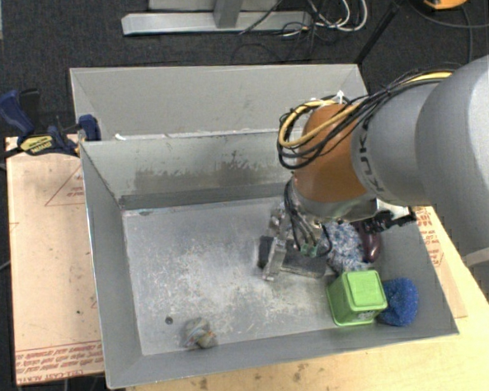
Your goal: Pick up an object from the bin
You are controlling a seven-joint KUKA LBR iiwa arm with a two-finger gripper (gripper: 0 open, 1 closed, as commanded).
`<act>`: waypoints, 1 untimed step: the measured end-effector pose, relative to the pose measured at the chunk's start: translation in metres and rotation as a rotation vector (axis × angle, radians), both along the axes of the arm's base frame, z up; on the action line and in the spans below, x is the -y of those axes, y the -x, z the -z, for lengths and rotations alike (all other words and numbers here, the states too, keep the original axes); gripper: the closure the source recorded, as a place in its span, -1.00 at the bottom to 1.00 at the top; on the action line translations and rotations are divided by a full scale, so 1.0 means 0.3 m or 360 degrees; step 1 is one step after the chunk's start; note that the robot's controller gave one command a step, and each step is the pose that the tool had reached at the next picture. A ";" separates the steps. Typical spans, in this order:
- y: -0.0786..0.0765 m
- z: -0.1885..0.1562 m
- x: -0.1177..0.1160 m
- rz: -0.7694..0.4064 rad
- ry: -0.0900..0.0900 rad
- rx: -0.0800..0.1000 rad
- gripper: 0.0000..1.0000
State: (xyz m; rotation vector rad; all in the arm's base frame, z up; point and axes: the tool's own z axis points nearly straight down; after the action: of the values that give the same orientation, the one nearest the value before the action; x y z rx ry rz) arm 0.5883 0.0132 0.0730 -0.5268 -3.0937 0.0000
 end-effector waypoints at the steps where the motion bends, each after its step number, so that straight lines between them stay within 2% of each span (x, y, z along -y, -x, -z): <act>1: -0.029 -0.385 0.017 -0.0044 0.0000 0.0013 1.00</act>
Offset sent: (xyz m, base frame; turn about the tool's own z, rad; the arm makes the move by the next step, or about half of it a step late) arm 0.0000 0.0000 0.0000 0.0000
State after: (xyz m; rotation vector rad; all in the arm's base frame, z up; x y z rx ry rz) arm 0.5970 0.0081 0.1885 -0.4849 -3.1089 -0.0018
